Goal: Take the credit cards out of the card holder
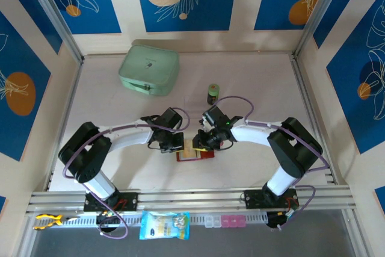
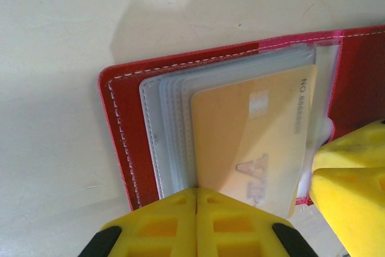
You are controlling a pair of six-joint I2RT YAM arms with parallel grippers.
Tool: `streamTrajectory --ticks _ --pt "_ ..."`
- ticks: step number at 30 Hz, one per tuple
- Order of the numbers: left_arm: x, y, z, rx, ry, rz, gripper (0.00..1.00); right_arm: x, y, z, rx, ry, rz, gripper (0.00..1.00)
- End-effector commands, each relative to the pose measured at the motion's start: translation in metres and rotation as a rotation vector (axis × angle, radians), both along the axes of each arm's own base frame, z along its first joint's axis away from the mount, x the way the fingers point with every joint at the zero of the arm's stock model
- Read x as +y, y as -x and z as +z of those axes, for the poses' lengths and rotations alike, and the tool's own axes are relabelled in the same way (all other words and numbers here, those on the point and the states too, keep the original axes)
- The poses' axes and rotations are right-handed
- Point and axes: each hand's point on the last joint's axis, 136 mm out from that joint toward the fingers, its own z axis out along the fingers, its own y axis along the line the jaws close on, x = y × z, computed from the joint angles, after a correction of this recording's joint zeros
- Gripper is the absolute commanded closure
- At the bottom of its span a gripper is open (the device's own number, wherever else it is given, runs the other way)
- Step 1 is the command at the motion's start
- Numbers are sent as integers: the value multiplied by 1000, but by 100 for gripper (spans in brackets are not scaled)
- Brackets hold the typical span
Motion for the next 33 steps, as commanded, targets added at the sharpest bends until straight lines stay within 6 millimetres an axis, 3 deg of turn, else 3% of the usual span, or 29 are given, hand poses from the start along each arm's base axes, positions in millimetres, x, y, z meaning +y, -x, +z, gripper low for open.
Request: streamTrajectory --ticks 1,13,27,33 --pt "6 9 -6 33 -33 -6 93 3 0 6 6 -29 10 78" --pt "8 10 -7 35 -35 -5 93 5 3 -10 49 -28 11 80" --pt "8 10 -8 36 -36 -1 93 8 3 -7 48 -48 20 88" --pt "9 11 -8 38 -41 -3 93 1 2 -13 37 20 15 77"
